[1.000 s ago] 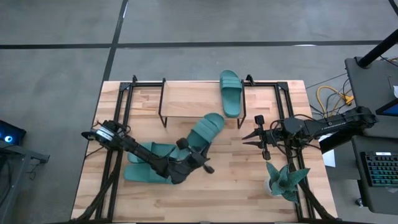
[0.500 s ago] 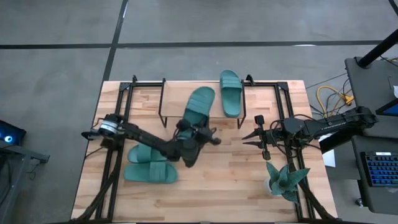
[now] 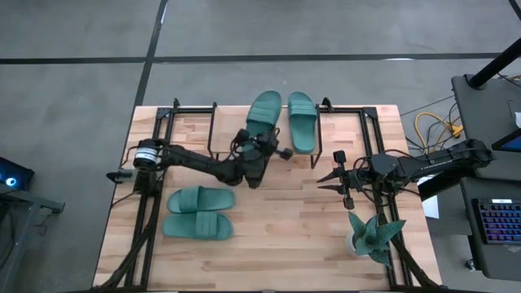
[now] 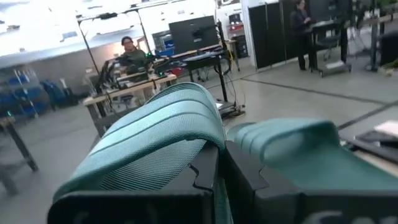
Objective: Pick and place slides into the shelf
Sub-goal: Put the green slides on the shelf
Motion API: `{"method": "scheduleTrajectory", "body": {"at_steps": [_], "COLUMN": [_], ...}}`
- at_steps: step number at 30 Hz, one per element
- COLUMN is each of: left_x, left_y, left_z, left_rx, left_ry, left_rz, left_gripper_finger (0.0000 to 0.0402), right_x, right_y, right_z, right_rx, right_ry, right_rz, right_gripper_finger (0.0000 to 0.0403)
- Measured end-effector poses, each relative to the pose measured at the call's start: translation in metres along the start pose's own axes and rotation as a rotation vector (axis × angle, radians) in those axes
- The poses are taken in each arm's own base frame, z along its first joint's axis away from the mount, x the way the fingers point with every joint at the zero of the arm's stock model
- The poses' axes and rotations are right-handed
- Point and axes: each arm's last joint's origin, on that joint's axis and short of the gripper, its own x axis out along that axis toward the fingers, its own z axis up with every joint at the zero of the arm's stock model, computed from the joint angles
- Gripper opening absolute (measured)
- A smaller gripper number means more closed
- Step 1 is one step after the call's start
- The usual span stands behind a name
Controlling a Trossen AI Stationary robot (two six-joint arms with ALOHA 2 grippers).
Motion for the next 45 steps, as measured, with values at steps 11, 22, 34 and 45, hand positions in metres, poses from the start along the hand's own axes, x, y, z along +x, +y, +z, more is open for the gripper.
{"method": "scheduleTrajectory", "body": {"at_steps": [11, 22, 34, 45], "left_x": [0.027, 0.028, 0.032, 0.036], "left_y": [0.008, 0.011, 0.016, 0.019], "left_z": [-0.005, -0.013, -0.018, -0.028], "left_rx": [-0.041, 0.053, 0.133, 0.169], "left_ry": [0.007, 0.067, 0.1, 0.112], "left_rz": [0.054, 0.18, 0.257, 0.271], "left_gripper_finger": [0.0, 0.0, 0.0, 0.0], "right_x": [0.0, 0.0, 0.0, 0.0], "right_y": [0.0, 0.0, 0.0, 0.001], "right_z": [0.0, 0.0, -0.001, -0.002], "right_rx": [-0.003, 0.008, 0.008, 0.008], "right_ry": [0.0, 0.005, 0.009, 0.024], "right_rz": [0.0, 0.002, 0.003, 0.008], "right_gripper_finger": [0.0063, 0.0063, 0.0063, 0.0063]}}
